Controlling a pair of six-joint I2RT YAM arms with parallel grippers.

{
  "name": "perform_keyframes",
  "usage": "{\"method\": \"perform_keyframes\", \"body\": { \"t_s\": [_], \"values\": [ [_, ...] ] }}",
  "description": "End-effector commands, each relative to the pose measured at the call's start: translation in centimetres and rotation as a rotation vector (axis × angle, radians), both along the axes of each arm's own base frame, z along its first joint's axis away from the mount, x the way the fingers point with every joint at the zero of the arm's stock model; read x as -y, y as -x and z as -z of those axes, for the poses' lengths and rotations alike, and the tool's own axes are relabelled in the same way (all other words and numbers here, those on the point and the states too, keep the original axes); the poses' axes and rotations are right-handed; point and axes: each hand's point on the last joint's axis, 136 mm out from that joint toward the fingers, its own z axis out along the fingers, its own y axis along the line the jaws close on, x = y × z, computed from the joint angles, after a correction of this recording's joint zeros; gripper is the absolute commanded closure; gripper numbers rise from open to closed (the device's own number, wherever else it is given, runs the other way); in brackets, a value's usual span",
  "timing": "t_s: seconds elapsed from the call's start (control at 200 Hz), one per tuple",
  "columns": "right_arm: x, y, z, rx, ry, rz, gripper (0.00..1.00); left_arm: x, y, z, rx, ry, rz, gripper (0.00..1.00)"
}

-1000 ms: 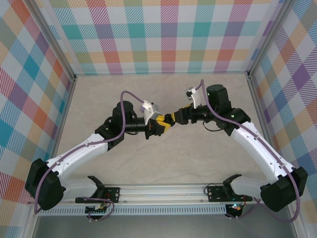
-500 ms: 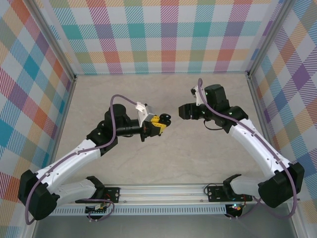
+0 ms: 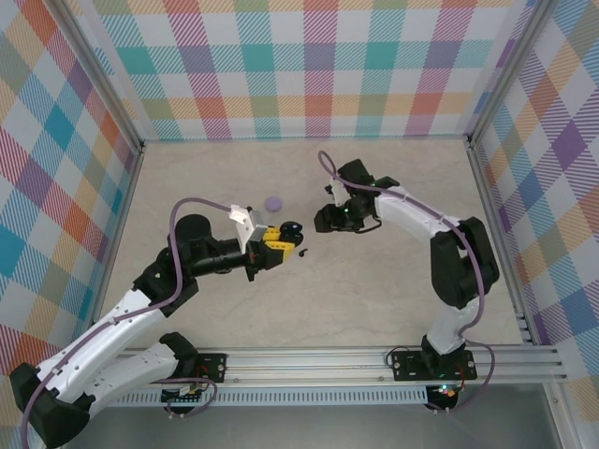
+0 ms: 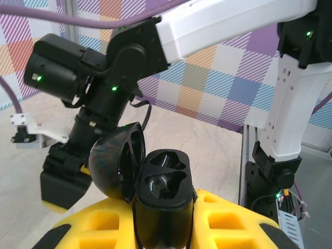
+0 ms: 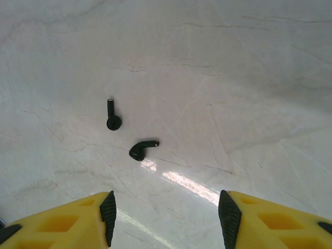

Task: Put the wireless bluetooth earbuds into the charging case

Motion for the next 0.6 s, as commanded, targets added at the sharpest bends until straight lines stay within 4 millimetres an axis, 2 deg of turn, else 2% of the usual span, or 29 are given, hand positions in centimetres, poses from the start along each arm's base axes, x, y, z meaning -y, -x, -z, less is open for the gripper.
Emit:
{"method": "perform_keyframes", "body": {
  "t_s": [0.0, 0.175, 0.33, 0.48, 0.595],
  "values": [
    [-2.3, 0.8, 0.1, -0.026, -0.008, -0.094, 0.46, -0.3, 0.6, 0.3, -0.029, 0.01, -0.007, 0.94],
    [-4.0, 1.3, 2.7, -0.079, 0.042, -0.163, 0.53, -0.7, 0.7, 0.5, -0.03, 0.009, -0.02, 0.94],
    [-5.8, 2.0, 3.7, -0.107, 0.035, -0.227, 0.56, -0.8, 0.8, 0.3, -0.025, 0.013, -0.025, 0.94],
    [-5.5, 2.1, 5.4, -0.125, 0.122, -0.241, 0.6, -0.8, 0.7, 0.5, -0.028, 0.01, -0.029, 0.94],
    [-5.2, 2.4, 5.7, -0.131, 0.138, -0.247, 0.66, -0.9, 0.6, 0.5, -0.028, 0.008, -0.035, 0.94]
  ]
}}
